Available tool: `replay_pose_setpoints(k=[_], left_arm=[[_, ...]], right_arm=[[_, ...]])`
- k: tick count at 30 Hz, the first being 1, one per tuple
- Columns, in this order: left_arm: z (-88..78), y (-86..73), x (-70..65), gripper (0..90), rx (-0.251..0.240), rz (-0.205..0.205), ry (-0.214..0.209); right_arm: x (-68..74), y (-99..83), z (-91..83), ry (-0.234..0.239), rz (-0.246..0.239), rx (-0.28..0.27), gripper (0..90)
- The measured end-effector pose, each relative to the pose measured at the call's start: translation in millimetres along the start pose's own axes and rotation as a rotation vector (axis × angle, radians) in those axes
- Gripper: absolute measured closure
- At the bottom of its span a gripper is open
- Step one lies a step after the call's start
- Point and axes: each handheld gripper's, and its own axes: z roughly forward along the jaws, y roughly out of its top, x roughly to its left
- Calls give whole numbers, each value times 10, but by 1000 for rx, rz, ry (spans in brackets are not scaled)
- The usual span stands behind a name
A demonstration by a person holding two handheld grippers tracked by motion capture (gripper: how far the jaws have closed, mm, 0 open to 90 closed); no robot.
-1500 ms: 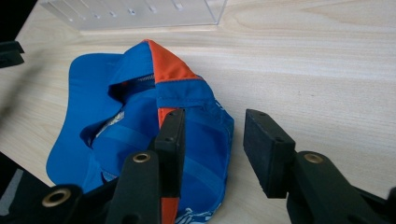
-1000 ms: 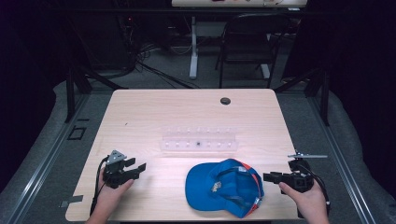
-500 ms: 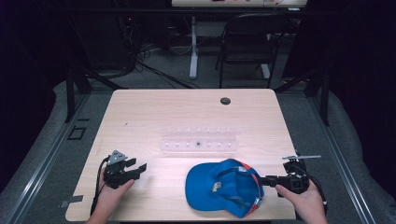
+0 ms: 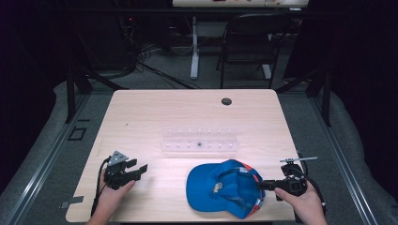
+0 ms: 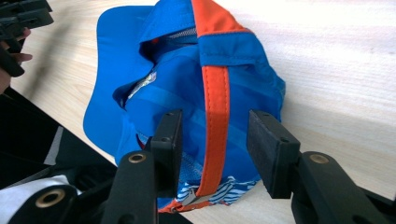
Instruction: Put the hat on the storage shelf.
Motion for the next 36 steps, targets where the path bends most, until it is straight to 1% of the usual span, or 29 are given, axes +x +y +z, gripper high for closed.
replay_pose_setpoints(k=[2, 4, 5, 8, 9, 12, 15, 20, 23, 26, 28, 29, 31, 33, 35, 36], left_arm=[[2, -1, 0, 441, -1, -1, 0], [2, 0, -1, 441, -1, -1, 0], [2, 0, 0, 441, 0, 0, 0], [1, 0, -1, 441, 0, 0, 0], [1, 0, 0, 441, 0, 1, 0], [0, 0, 0, 441, 0, 0, 0], [3, 0, 1, 442, -1, -1, 0], [2, 0, 0, 441, 0, 0, 0], [2, 0, 0, 441, 0, 1, 0], [1, 0, -1, 441, 0, 1, -1], [2, 0, -1, 442, 0, 1, 0], [3, 0, -1, 441, 0, 0, 0], [3, 0, 0, 442, 0, 0, -1], [5, -1, -1, 442, 0, 1, 0], [5, -1, -1, 442, 1, 1, 0], [4, 0, -1, 442, 0, 1, 0]], right_arm=[[-12, -3, 14, 13, -3, 12, 567], [-17, -11, 40, 20, 9, 18, 570], [-16, -16, 53, 25, 18, 12, 572], [-28, -22, 80, 42, 12, 31, 575], [-32, -24, 89, 49, 9, 39, 577], [-37, -32, 118, 78, 20, 47, 589], [-30, -34, 128, 79, 20, 50, 613], [-10, -25, 113, 96, 7, 52, 652], [2, -17, 105, 94, 2, 54, 668], [13, -8, 90, 100, 12, 54, 679], [24, -7, 95, 98, 24, 41, 706], [15, 2, 85, 101, 15, 55, 713], [16, 18, 66, 115, 31, 47, 731], [23, 20, 62, 107, 37, 42, 737], [27, 29, 44, 102, 33, 40, 764], [34, 38, 28, 99, 39, 52, 770]])
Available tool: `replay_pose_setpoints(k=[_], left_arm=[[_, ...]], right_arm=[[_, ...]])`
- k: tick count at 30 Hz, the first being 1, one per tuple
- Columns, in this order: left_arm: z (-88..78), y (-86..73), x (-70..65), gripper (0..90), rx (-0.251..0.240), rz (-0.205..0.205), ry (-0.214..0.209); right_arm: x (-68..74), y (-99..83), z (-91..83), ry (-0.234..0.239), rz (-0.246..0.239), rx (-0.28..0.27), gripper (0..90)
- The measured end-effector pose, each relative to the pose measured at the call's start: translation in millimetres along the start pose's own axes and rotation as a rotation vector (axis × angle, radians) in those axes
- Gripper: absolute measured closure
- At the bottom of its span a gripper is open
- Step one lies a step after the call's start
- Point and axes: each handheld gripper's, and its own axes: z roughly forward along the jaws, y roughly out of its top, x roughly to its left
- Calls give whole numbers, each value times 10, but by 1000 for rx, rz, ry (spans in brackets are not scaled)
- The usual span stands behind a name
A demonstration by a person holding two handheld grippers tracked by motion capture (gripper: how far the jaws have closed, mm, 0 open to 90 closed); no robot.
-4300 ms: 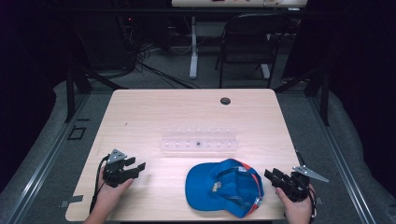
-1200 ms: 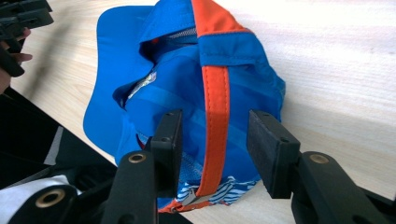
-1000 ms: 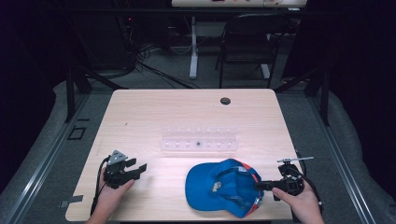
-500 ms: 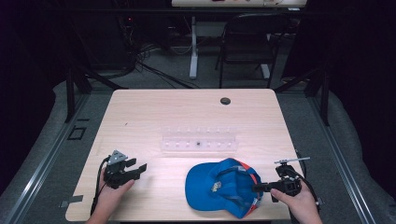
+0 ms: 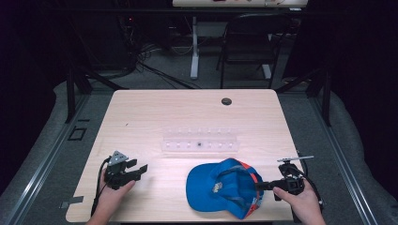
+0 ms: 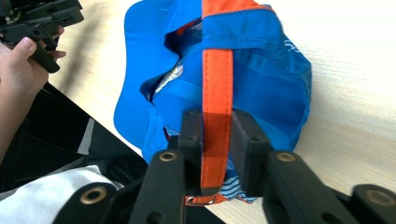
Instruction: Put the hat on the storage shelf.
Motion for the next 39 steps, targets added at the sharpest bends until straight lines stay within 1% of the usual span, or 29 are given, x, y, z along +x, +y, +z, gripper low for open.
replay_pose_setpoints(k=[7, 12, 13, 17, 18, 20, 23, 24, 25, 28, 30, 33, 34, 35, 36, 37, 38, 39], left_arm=[[-3, 0, -2, 442, 1, 0, -2], [-1, 0, 2, 442, 0, -2, 0], [-1, -1, 2, 442, 0, -2, 0], [-2, -1, 2, 442, 1, -2, 0], [-2, -1, 3, 441, 1, -2, 0], [-3, -1, 3, 442, 0, -3, 0], [-2, -1, 6, 441, 4, -2, 0], [0, -1, 6, 441, 4, -2, 0], [1, -1, 4, 441, 4, -3, 0], [3, -1, 3, 441, 5, 3, 0], [2, -1, 4, 441, 5, 3, 0], [-1, -1, 6, 442, 6, 0, 0], [-1, -2, 5, 441, 3, -3, -1], [-5, -1, 6, 441, 5, -3, 1], [-8, 0, 8, 442, 7, -2, -1], [-8, 0, 9, 441, 7, -2, 0], [-9, 0, 9, 442, 7, -2, 0], [-7, -1, 8, 442, 5, -3, 1]], right_arm=[[44, 39, -25, -10, 0, 6, 776], [78, 83, -38, -27, 13, 27, 778], [81, 91, -42, -30, 7, 32, 778], [125, 135, -56, -60, 2, 48, 778], [133, 153, -64, -69, -8, 55, 778], [165, 181, -83, -86, -4, 60, 778], [214, 229, -127, -111, -19, 72, 778], [224, 247, -139, -114, -35, 77, 778], [247, 261, -150, -124, -33, 77, 778], [289, 304, -173, -126, -37, 84, 778], [322, 345, -191, -137, -46, 102, 779], [358, 398, -211, -154, -27, 114, 779], [359, 424, -225, -159, -34, 128, 779], [361, 439, -227, -167, -37, 126, 779], [361, 468, -242, -172, -45, 138, 779], [385, 483, -247, -190, -27, 133, 779], [389, 503, -257, -191, -30, 133, 779], [388, 530, -279, -194, -47, 154, 779]])
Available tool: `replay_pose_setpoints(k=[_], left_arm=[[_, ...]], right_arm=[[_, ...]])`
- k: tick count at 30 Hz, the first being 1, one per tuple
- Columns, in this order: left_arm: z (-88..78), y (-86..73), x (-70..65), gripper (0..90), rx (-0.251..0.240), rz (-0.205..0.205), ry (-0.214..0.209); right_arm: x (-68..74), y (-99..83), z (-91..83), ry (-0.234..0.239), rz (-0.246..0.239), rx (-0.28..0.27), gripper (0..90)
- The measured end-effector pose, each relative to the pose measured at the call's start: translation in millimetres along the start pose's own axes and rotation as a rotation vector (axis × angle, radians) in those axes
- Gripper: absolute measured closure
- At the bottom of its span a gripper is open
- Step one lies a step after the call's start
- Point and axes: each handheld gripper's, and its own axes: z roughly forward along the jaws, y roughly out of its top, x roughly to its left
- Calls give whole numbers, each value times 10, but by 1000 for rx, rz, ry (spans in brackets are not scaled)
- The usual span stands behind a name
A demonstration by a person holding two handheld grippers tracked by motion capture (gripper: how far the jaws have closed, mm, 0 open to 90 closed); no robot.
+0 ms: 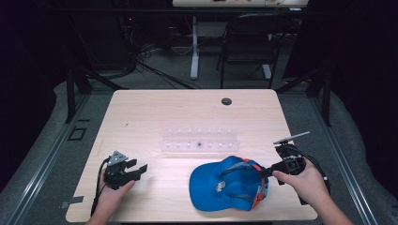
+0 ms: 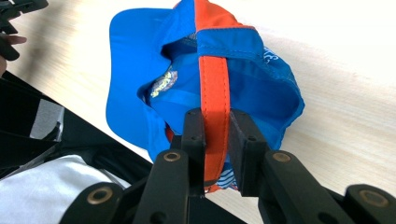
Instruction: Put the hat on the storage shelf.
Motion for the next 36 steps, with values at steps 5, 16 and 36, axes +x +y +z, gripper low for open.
replay_pose_setpoints(k=[5, 16, 36], left_arm=[[4, 0, -5, 442, -2, 3, -3], [14, -4, -14, 442, -5, 3, 0], [13, -2, -14, 442, 6, 6, -5]], right_arm=[[69, 80, -65, -35, 9, -1, 779], [210, 216, -228, -89, -22, 24, 779], [367, 459, -525, -126, -57, 11, 779]])
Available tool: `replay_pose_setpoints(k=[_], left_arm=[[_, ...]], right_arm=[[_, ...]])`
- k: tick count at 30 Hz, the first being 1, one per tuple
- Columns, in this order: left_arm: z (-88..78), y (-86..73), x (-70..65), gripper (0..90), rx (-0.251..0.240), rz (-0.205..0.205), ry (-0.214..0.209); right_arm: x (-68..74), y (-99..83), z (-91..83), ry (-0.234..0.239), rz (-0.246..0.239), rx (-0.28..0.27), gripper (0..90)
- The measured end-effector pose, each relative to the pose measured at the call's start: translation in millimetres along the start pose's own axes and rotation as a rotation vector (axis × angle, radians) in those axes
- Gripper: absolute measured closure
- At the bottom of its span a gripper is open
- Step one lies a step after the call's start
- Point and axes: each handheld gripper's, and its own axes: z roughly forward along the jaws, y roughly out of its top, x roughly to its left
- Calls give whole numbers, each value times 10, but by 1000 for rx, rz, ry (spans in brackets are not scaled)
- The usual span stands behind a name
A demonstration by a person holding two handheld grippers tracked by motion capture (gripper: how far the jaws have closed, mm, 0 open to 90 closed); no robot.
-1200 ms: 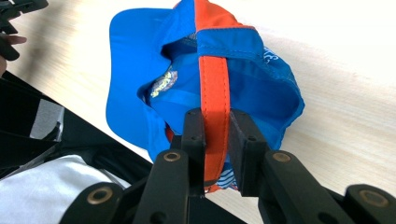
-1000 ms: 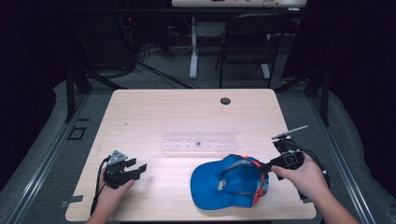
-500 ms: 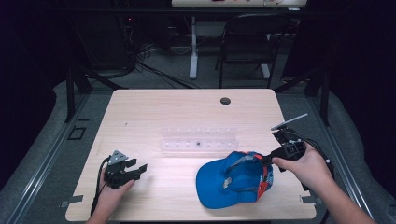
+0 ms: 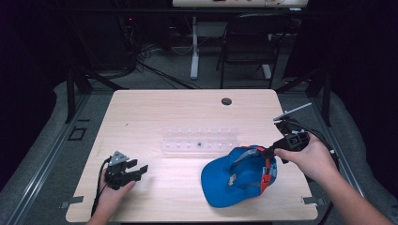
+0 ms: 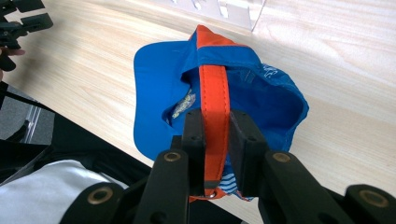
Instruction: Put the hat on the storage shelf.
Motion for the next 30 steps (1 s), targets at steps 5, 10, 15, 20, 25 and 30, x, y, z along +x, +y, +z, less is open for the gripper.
replay_pose_setpoints(k=[5, 10, 15, 20, 25, 30], left_arm=[[1, 0, -2, 442, 3, 1, 2], [5, 0, -3, 442, 1, 5, 2], [6, -2, -6, 442, -1, 6, 2], [10, -3, -6, 442, -1, 6, 2], [12, -3, -7, 442, -1, 6, 1], [12, -5, -10, 442, 0, 1, 1]], right_arm=[[11, 32, -45, -1, -4, -2, 779], [35, 42, -81, 2, -7, -8, 779], [60, 59, -144, 12, 2, 0, 779], [81, 79, -206, 1, 3, -15, 779], [112, 97, -272, 4, 1, 1, 779], [158, 118, -358, 25, 13, -6, 779]])
